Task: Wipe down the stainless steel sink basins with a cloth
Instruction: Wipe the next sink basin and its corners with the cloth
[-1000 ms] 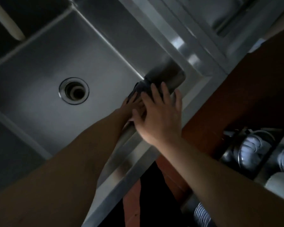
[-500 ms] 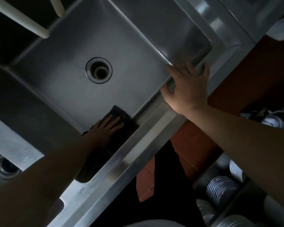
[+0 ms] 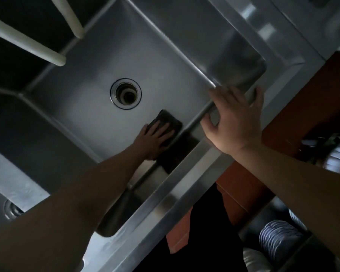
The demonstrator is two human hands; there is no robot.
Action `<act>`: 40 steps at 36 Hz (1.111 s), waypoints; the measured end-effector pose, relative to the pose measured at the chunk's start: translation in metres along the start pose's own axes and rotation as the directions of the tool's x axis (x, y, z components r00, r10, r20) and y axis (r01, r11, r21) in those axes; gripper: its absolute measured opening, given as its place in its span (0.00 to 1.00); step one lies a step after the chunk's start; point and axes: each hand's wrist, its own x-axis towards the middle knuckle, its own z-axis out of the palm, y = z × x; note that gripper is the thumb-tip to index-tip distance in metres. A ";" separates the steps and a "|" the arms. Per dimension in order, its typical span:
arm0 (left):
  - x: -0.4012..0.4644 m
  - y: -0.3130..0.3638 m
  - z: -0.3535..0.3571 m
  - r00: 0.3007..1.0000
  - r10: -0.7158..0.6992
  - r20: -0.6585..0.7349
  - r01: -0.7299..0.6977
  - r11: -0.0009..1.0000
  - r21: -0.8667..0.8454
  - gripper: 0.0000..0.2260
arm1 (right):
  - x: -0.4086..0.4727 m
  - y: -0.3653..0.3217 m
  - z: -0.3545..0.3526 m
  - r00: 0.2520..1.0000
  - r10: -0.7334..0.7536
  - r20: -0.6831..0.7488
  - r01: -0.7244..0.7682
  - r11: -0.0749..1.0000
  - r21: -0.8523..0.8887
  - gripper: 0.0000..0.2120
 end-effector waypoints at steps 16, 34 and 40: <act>0.036 0.046 -0.013 0.944 -0.324 -0.057 0.283 0.887 -0.365 0.29 | 0.003 0.002 0.002 0.999 0.001 0.054 0.000 1.000 -0.014 0.26; -0.025 -0.081 0.024 0.203 -0.924 0.325 0.732 -0.077 -0.677 0.31 | 0.004 0.005 0.010 0.999 -0.012 -0.029 0.012 1.000 -0.021 0.24; -0.007 -0.163 -0.014 0.510 -0.845 0.159 0.745 0.342 -0.572 0.32 | 0.004 0.005 0.011 0.999 -0.014 -0.041 0.013 1.000 -0.024 0.24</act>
